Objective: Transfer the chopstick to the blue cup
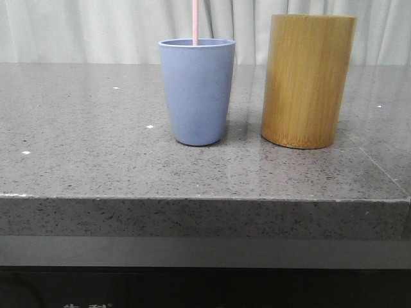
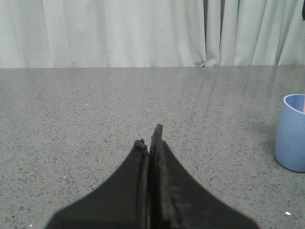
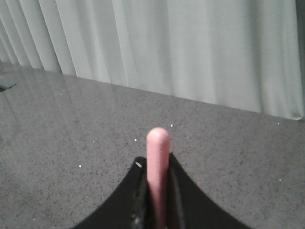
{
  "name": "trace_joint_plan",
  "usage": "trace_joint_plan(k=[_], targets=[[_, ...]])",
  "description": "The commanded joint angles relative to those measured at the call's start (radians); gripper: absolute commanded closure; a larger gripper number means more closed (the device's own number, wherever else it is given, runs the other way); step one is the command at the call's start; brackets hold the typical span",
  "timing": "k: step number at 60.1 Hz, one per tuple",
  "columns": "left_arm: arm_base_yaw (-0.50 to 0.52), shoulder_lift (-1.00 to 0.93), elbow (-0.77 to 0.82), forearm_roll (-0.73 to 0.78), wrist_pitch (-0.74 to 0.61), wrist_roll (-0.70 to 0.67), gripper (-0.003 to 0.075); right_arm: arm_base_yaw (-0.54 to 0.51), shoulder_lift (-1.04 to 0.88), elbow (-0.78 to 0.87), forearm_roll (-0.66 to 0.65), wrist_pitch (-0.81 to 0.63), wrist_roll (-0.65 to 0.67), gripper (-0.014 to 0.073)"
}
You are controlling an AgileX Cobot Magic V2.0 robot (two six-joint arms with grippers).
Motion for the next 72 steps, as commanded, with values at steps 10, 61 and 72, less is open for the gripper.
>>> trace_joint_plan(k=[10, 61, 72], targets=[[0.001, 0.01, -0.023, -0.013, -0.084, -0.009, 0.0739, 0.0, -0.038, -0.036, -0.013, -0.056, -0.006, 0.04], [0.001, 0.01, -0.023, -0.013, -0.084, -0.009, 0.0739, -0.47, -0.483, -0.155, -0.093, 0.869, -0.065, 0.0713], [0.001, 0.01, -0.023, -0.013, -0.084, -0.009, 0.0739, -0.54, -0.723, 0.144, -0.093, 0.758, -0.065, 0.0713]])
